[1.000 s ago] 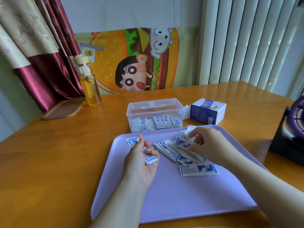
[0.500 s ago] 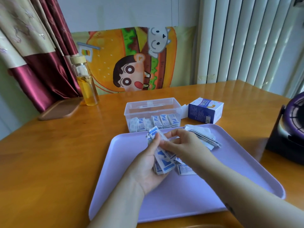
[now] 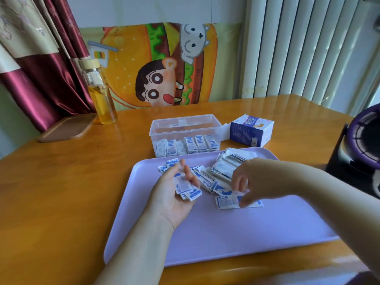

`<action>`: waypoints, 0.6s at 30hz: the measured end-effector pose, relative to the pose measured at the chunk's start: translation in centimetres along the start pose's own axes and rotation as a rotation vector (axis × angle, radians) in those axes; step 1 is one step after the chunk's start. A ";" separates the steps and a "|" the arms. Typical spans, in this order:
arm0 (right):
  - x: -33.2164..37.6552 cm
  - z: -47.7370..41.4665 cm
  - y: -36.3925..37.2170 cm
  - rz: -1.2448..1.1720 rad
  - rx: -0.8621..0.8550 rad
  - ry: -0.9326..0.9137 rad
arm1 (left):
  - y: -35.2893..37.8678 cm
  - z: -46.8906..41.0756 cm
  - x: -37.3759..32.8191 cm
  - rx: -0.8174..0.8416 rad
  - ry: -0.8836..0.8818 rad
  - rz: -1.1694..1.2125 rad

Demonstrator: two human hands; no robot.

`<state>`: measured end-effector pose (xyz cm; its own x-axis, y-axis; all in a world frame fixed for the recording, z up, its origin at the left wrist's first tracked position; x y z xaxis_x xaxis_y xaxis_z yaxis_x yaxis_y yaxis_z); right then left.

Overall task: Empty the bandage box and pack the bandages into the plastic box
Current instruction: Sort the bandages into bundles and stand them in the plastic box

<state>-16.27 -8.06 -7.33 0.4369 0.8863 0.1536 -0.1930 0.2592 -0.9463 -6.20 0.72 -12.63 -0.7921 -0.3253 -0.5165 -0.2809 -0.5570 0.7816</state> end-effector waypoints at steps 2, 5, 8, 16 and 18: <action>0.4 -0.1 0.6 0.089 0.014 -0.006 | -0.4 -0.1 -0.1 -0.019 0.007 -0.039; 0.1 -0.6 0.9 0.094 0.050 0.010 | -0.7 -0.3 -0.4 -0.025 0.030 -0.075; -0.5 -1.0 1.0 0.065 0.056 0.027 | -0.7 -0.3 -0.3 -0.027 0.024 -0.074; 0.2 -1.1 -0.1 -0.103 -0.086 0.064 | -1.3 -0.5 -0.5 -0.072 0.056 0.027; 0.6 -1.5 0.4 -0.011 -0.096 0.076 | -1.4 -0.4 -0.5 -0.076 0.063 0.055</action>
<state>-14.78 -8.01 -8.05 0.5047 0.8510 0.1453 -0.1047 0.2274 -0.9681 -5.17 1.34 -13.56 -0.7689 -0.4027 -0.4966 -0.1942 -0.5929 0.7815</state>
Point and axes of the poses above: each hand's wrist, its own z-axis away from the middle knuckle, its own y-axis out of the palm, x = y × z, the point moved 10 cm from there along -z, towards the middle knuckle
